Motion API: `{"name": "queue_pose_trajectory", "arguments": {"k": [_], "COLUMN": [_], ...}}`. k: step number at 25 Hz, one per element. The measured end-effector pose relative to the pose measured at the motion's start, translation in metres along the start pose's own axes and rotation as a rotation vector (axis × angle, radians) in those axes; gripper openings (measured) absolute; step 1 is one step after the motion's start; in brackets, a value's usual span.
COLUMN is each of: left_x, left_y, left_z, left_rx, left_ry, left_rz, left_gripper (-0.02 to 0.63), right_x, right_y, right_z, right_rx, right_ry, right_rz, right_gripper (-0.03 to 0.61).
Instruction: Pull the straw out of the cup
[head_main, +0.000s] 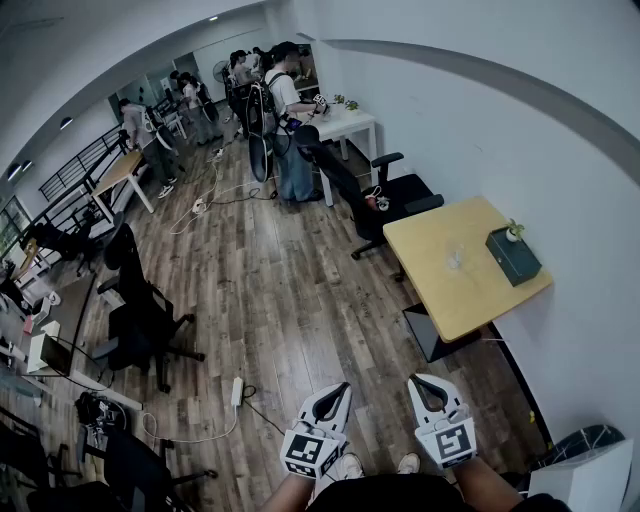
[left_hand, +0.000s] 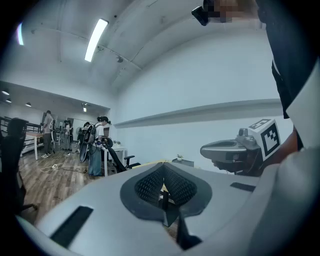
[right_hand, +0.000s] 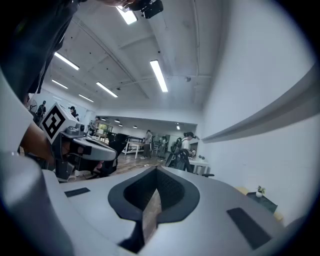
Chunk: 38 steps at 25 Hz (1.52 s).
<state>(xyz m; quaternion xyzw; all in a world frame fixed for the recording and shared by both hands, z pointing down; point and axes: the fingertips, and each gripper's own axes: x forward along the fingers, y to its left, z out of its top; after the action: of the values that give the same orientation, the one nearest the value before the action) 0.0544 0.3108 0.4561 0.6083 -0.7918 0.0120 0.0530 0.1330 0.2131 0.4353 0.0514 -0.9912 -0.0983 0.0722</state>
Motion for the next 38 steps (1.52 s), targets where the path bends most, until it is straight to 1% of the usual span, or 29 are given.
{"name": "queue_pose_trajectory", "arguments": {"k": [5,8,10,11,15,19,22,23,26,28,34,38], "left_x": [-0.012,-0.015,-0.017,-0.018,-0.021,-0.028,-0.031,-0.033,-0.039,-0.040,-0.020,0.011], "left_y": [0.010,0.012,0.015,0.017,0.026,0.042,0.055,0.060,0.071,0.074,0.082,0.082], "left_z": [-0.011,-0.015,-0.015,-0.015,-0.016,-0.017,-0.018,-0.019,-0.022,-0.026,-0.036,-0.038], "left_rx": [-0.008,0.000,-0.006,-0.009,-0.014,-0.021,-0.021,-0.018,-0.018,-0.016,-0.026,-0.022], "left_ry": [0.024,0.026,0.025,0.024,0.018,0.018,0.020,0.022,0.031,0.036,0.058,0.069], "left_rz": [0.007,-0.008,-0.011,-0.013,-0.022,-0.036,-0.043,-0.044,-0.050,-0.061,-0.089,-0.117], "left_gripper": [0.020,0.020,0.020,0.020,0.020,0.020,0.020,0.020,0.020,0.020,0.020,0.020], "right_x": [0.005,0.008,0.010,0.011,0.019,0.033,0.043,0.046,0.051,0.053,0.065,0.076], "right_y": [0.017,0.024,0.026,0.027,0.036,0.045,0.046,0.047,0.050,0.049,0.029,-0.004], "right_z": [0.008,0.011,0.009,0.009,0.023,0.029,0.027,0.027,0.029,0.025,0.008,-0.008], "right_rx": [0.010,0.012,0.048,0.050,-0.029,-0.014,0.000,0.002,0.005,0.006,0.038,0.092], "right_ry": [0.000,0.000,-0.017,-0.021,-0.022,-0.044,-0.040,-0.044,-0.056,-0.048,-0.035,-0.033], "right_rz": [0.013,0.019,0.004,-0.003,-0.010,-0.033,-0.067,-0.080,-0.113,-0.143,-0.206,-0.243], "right_gripper": [0.018,0.018,0.018,0.018,0.018,0.020,0.043,0.061,0.197,0.273,0.512,0.582]}}
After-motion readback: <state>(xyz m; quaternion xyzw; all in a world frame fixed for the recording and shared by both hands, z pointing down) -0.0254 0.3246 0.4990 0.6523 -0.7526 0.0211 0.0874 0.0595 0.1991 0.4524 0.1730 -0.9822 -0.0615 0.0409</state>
